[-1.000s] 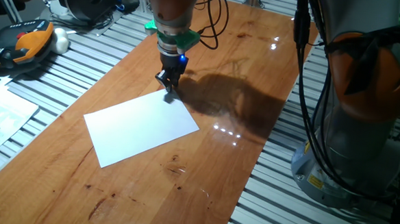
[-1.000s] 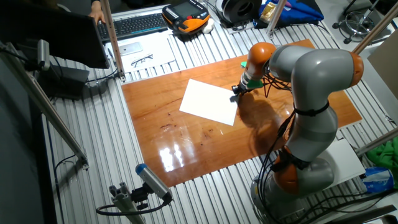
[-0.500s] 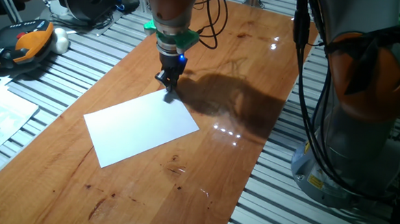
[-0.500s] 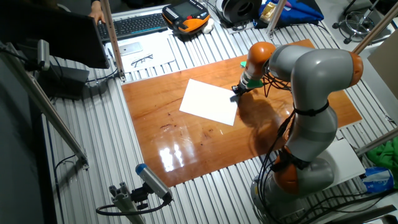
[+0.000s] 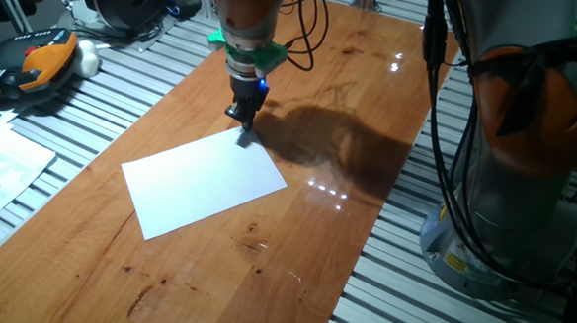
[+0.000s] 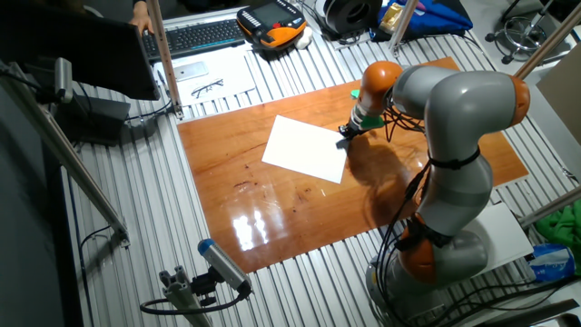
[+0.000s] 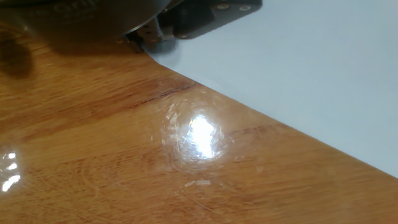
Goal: Flip over and spread out the paper that is laid flat on the table
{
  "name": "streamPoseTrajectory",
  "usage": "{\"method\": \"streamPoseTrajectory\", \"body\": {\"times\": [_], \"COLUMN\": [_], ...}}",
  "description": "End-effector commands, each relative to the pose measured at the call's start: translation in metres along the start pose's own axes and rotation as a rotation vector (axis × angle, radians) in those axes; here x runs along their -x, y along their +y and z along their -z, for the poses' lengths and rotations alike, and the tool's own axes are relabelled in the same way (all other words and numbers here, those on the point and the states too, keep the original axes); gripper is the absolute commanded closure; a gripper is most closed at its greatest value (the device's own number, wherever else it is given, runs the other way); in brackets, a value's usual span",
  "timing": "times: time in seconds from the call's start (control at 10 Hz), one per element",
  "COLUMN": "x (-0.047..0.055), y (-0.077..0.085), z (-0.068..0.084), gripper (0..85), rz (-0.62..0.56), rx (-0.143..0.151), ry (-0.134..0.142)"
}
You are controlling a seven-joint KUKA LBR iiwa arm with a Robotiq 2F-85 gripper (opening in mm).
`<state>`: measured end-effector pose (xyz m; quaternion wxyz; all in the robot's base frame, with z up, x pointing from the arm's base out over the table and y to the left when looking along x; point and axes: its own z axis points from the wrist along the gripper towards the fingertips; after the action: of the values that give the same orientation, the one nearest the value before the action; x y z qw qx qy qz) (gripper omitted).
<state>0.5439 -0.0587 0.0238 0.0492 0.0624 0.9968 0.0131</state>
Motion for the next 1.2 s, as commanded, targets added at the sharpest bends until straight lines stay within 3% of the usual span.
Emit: {"method": "streamPoseTrajectory", "body": {"times": [0.0,0.5,0.7,1.1], "x": [0.0,0.003,0.006,0.012], "y": [0.0,0.001,0.001,0.012], "z": [0.0,0.01,0.027,0.061], "gripper": [85.0,85.0,85.0,85.0], "rz": [0.0,0.001,-0.006,-0.002], "rx": [0.0,0.021,0.03,0.001], "ry": [-0.002,0.004,0.019,0.026]}}
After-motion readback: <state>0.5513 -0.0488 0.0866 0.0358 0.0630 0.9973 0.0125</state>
